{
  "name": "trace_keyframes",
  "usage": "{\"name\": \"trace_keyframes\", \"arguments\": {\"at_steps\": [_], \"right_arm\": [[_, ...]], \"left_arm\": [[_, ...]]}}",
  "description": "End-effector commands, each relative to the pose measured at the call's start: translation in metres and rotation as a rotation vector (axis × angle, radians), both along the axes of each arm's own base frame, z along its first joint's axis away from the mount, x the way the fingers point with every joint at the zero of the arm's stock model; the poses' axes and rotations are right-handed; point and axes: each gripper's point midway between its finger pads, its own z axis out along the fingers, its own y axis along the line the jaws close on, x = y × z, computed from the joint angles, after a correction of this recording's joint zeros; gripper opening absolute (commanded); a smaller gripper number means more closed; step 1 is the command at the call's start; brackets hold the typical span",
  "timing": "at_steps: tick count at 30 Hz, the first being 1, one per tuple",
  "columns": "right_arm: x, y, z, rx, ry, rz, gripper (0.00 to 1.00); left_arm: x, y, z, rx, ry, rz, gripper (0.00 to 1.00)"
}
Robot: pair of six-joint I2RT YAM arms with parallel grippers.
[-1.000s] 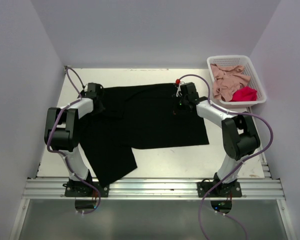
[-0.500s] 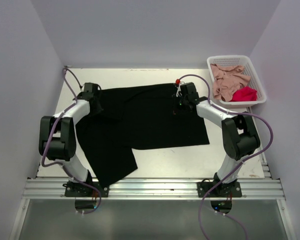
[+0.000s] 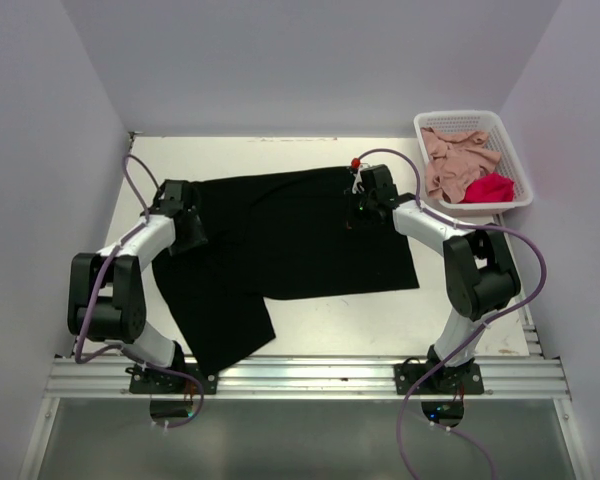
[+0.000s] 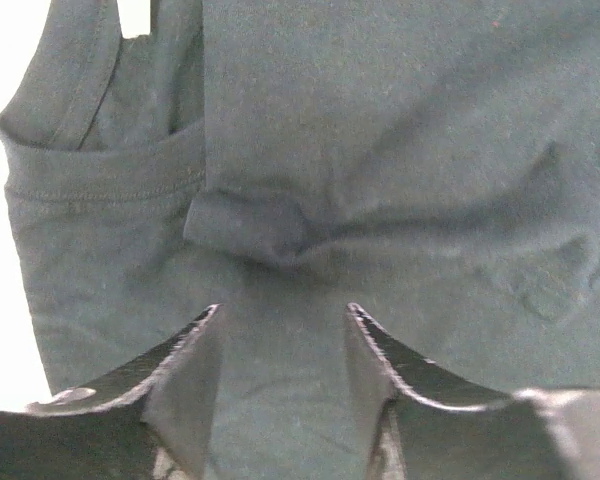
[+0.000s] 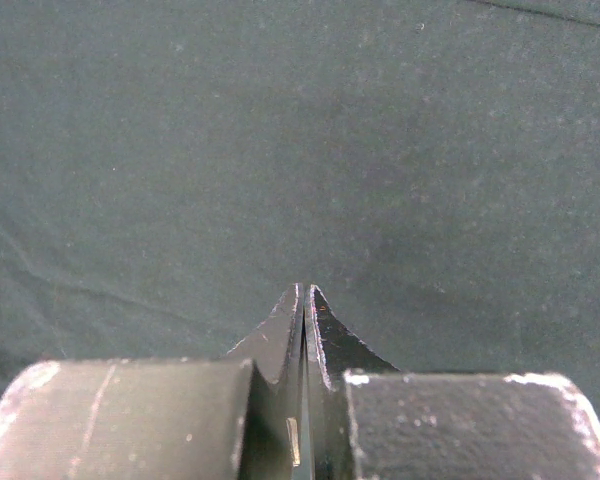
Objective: Fold and stack the t-shirts
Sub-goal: Fold the flattened tshirt in 1/3 of the way
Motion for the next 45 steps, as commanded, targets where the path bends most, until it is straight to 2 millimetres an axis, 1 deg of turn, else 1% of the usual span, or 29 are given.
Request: {"name": "trace_keyframes", "arguments": {"at_steps": [1, 2, 4, 9, 10, 12, 13, 15, 16, 21, 24, 29, 32, 34, 36, 37, 39, 40, 41, 42, 43, 44, 45], "right_arm": [[0.006, 0.008, 0.021, 0.024, -0.052, 0.018, 0.0], [0.006, 0.009, 0.021, 0.026, -0.051, 0.02, 0.0], [0.005, 0.009, 0.021, 0.025, -0.05, 0.021, 0.0], [0.004, 0.008, 0.022, 0.02, -0.052, 0.02, 0.0], [0.004, 0.008, 0.022, 0.018, -0.054, 0.021, 0.0], [0.005, 0.007, 0.022, 0.014, -0.055, 0.016, 0.0], [0.005, 0.007, 0.022, 0.013, -0.055, 0.017, 0.0], [0.005, 0.007, 0.022, 0.014, -0.055, 0.019, 0.0], [0.004, 0.008, 0.022, 0.014, -0.053, 0.019, 0.0], [0.005, 0.007, 0.021, 0.014, -0.053, 0.018, 0.0], [0.005, 0.007, 0.02, 0.011, -0.052, 0.02, 0.0], [0.005, 0.007, 0.02, 0.009, -0.053, 0.021, 0.0], [0.005, 0.007, 0.02, 0.009, -0.053, 0.02, 0.0], [0.005, 0.007, 0.019, 0.009, -0.048, 0.022, 0.0], [0.004, 0.011, 0.019, 0.025, -0.044, 0.036, 0.0], [0.002, 0.014, 0.019, 0.038, -0.04, 0.043, 0.0], [-0.004, 0.035, 0.029, 0.129, -0.049, 0.123, 0.0], [-0.014, 0.049, 0.031, 0.176, -0.039, 0.175, 0.0], [-0.019, 0.06, 0.037, 0.224, -0.04, 0.218, 0.0], [-0.028, 0.078, 0.048, 0.316, -0.034, 0.295, 0.0], [-0.031, 0.092, 0.059, 0.352, -0.039, 0.344, 0.0], [-0.035, 0.101, 0.054, 0.371, -0.002, 0.375, 0.0], [-0.039, 0.12, 0.071, 0.413, -0.008, 0.447, 0.0]], "left_arm": [[-0.005, -0.005, 0.013, -0.035, -0.046, -0.006, 0.55], [-0.006, -0.005, 0.012, -0.032, -0.048, -0.004, 0.58], [-0.005, -0.005, 0.009, -0.028, -0.04, -0.004, 0.59], [-0.001, -0.002, 0.005, -0.013, -0.038, 0.004, 0.61], [-0.001, 0.001, 0.003, -0.002, -0.025, 0.01, 0.58], [-0.002, 0.001, 0.0, 0.0, -0.016, 0.014, 0.46], [-0.002, 0.003, -0.001, 0.008, -0.016, 0.022, 0.24], [-0.002, 0.006, -0.001, 0.022, -0.019, 0.031, 0.05], [-0.001, 0.009, -0.001, 0.041, -0.019, 0.041, 0.0], [0.001, 0.016, -0.003, 0.075, -0.009, 0.062, 0.0], [0.006, 0.022, -0.006, 0.104, -0.002, 0.079, 0.0], [0.016, 0.022, -0.005, 0.103, -0.028, 0.087, 0.04], [0.024, 0.023, 0.001, 0.11, -0.052, 0.088, 0.06], [0.032, 0.023, 0.007, 0.112, -0.075, 0.085, 0.1], [0.039, 0.023, 0.014, 0.109, -0.095, 0.082, 0.15], [0.043, 0.022, 0.017, 0.106, -0.108, 0.074, 0.15], [0.049, 0.019, 0.023, 0.094, -0.133, 0.066, 0.15], [0.051, 0.019, 0.026, 0.093, -0.142, 0.062, 0.15], [0.053, 0.019, 0.027, 0.093, -0.148, 0.059, 0.15], [0.055, 0.019, 0.029, 0.095, -0.157, 0.054, 0.15], [0.055, 0.019, 0.028, 0.097, -0.156, 0.051, 0.15], [0.056, 0.019, 0.03, 0.098, -0.162, 0.049, 0.15], [0.057, 0.018, 0.028, 0.095, -0.161, 0.044, 0.15]]}}
